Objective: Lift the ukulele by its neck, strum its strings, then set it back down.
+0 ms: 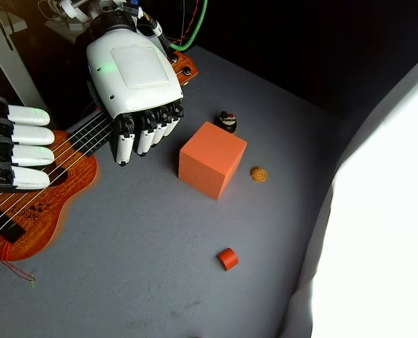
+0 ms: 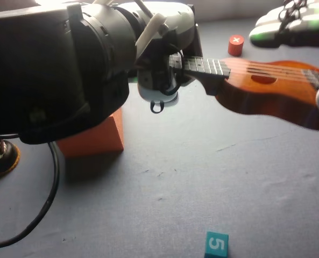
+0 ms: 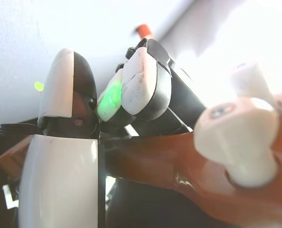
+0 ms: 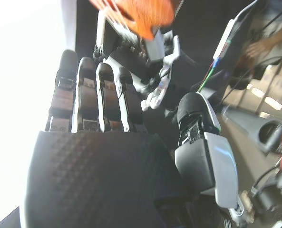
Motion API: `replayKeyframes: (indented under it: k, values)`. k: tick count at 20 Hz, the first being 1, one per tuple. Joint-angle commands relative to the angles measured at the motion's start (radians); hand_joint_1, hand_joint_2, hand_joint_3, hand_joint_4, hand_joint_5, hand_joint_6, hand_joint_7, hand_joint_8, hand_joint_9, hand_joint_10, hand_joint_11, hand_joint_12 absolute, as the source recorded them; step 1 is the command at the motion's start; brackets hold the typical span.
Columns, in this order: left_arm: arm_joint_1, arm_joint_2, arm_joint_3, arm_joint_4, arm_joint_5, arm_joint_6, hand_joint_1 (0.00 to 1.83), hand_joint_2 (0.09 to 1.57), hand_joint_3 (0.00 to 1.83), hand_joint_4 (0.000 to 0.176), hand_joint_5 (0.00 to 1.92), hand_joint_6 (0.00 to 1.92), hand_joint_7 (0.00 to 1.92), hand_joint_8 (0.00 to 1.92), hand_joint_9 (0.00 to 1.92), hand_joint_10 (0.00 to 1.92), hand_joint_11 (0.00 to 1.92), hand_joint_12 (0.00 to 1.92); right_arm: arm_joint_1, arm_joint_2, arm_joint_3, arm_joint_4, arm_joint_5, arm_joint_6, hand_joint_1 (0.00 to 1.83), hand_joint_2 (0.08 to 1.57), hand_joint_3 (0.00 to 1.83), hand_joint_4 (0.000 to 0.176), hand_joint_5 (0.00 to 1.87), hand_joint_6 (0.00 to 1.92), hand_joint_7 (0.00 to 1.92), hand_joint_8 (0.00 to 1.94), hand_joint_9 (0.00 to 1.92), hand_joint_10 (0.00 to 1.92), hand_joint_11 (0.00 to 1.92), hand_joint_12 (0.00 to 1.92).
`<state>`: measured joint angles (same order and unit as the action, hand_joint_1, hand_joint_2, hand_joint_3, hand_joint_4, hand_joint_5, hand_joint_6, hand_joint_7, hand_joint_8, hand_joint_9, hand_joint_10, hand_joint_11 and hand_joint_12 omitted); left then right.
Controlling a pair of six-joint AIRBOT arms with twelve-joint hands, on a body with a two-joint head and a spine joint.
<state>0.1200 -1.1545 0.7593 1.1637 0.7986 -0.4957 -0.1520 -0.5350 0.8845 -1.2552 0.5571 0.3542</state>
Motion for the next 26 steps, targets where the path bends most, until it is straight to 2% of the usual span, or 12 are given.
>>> replayKeyframes:
  k: [1,4,5,6,7,10,16,17,18,19,21,26]
  values:
    - [0.003,0.002,-0.004,0.083,-0.018,-0.017,1.49,1.19,0.00,0.176,1.16,1.92,1.28,1.92,1.41,1.92,1.48,1.92,0.012,0.006,0.009,0.057,0.011,-0.009,0.00,1.29,0.00,0.000,0.18,0.00,0.14,0.00,0.10,0.16,0.00,0.58]
    - [0.040,-0.001,-0.008,0.122,-0.012,-0.074,1.46,1.18,0.00,0.176,1.18,1.92,1.27,1.92,1.41,1.92,1.50,1.92,0.010,-0.005,0.045,0.106,-0.026,-0.055,0.00,1.30,0.00,0.000,0.17,0.00,0.13,0.00,0.10,0.16,0.00,0.59]
    - [0.059,-0.005,-0.008,0.138,-0.012,-0.091,1.44,1.19,0.00,0.176,1.16,1.92,1.27,1.92,1.41,1.92,1.50,1.92,0.016,-0.008,0.066,0.164,-0.028,-0.092,0.00,1.30,0.00,0.000,0.16,0.00,0.12,0.00,0.08,0.15,0.00,0.52]
    - [0.075,-0.008,-0.008,0.145,-0.012,-0.096,1.48,1.18,0.00,0.176,1.18,1.92,1.27,1.92,1.42,1.92,1.51,1.92,0.026,-0.008,0.077,0.217,-0.029,-0.140,0.00,1.30,0.00,0.000,0.18,0.01,0.14,0.01,0.10,0.16,0.00,0.60]
    - [0.095,-0.010,-0.010,0.159,-0.012,-0.112,1.48,1.17,0.00,0.173,1.11,1.92,1.26,1.92,1.42,1.92,1.51,1.92,0.036,-0.007,0.084,0.268,-0.029,-0.197,0.00,1.30,0.00,0.000,0.18,0.01,0.14,0.01,0.10,0.16,0.00,0.61]
    - [0.150,-0.026,-0.014,0.203,-0.012,-0.154,1.47,1.19,0.00,0.173,1.16,1.92,1.26,1.92,1.41,1.92,1.49,1.92,0.033,-0.004,0.085,0.393,-0.034,-0.343,0.00,1.30,0.00,0.000,0.18,0.01,0.14,0.00,0.09,0.16,0.00,0.62]
    - [0.250,-0.100,0.005,0.346,0.008,-0.309,1.49,1.17,0.00,0.176,1.17,1.92,1.27,1.92,1.41,1.92,1.49,1.92,0.026,-0.002,0.077,0.421,-0.043,-0.365,0.00,1.30,0.00,0.000,0.18,0.01,0.14,0.00,0.10,0.16,0.00,0.69]
    - [0.263,-0.116,0.014,0.366,0.010,-0.329,1.48,1.18,0.00,0.176,1.13,1.92,1.26,1.92,1.40,1.92,1.49,1.92,0.026,-0.001,0.074,0.421,-0.041,-0.365,0.00,1.30,0.00,0.000,0.16,0.00,0.12,0.00,0.07,0.15,0.00,0.61]
    - [0.277,-0.130,0.023,0.385,0.010,-0.349,1.46,1.20,0.00,0.071,1.06,1.89,1.24,1.92,1.39,1.92,1.48,1.92,0.026,0.000,0.072,0.421,-0.036,-0.365,0.00,1.30,0.00,0.000,0.18,0.01,0.15,0.01,0.09,0.16,0.00,0.64]
    - [0.291,-0.145,0.035,0.409,0.011,-0.368,1.47,1.19,0.00,0.044,1.07,1.91,1.24,1.92,1.39,1.92,1.48,1.92,0.026,0.000,0.070,0.421,-0.032,-0.365,0.00,1.30,0.00,0.000,0.19,0.01,0.15,0.01,0.10,0.16,0.00,0.65]
    - [0.312,-0.166,0.052,0.430,0.014,-0.391,1.46,1.19,0.00,0.041,1.17,1.92,1.27,1.92,1.41,1.92,1.49,1.92,0.025,0.001,0.067,0.421,-0.030,-0.365,0.00,1.30,0.00,0.000,0.17,0.00,0.14,0.00,0.10,0.16,0.00,0.69]
    - [0.368,-0.210,0.096,0.483,0.014,-0.431,1.47,1.20,0.00,0.060,1.16,1.92,1.24,1.92,1.39,1.92,1.49,1.92,0.025,0.002,0.063,0.420,-0.025,-0.365,0.00,1.29,0.00,0.000,0.14,0.00,0.12,0.00,0.08,0.16,0.00,0.62]
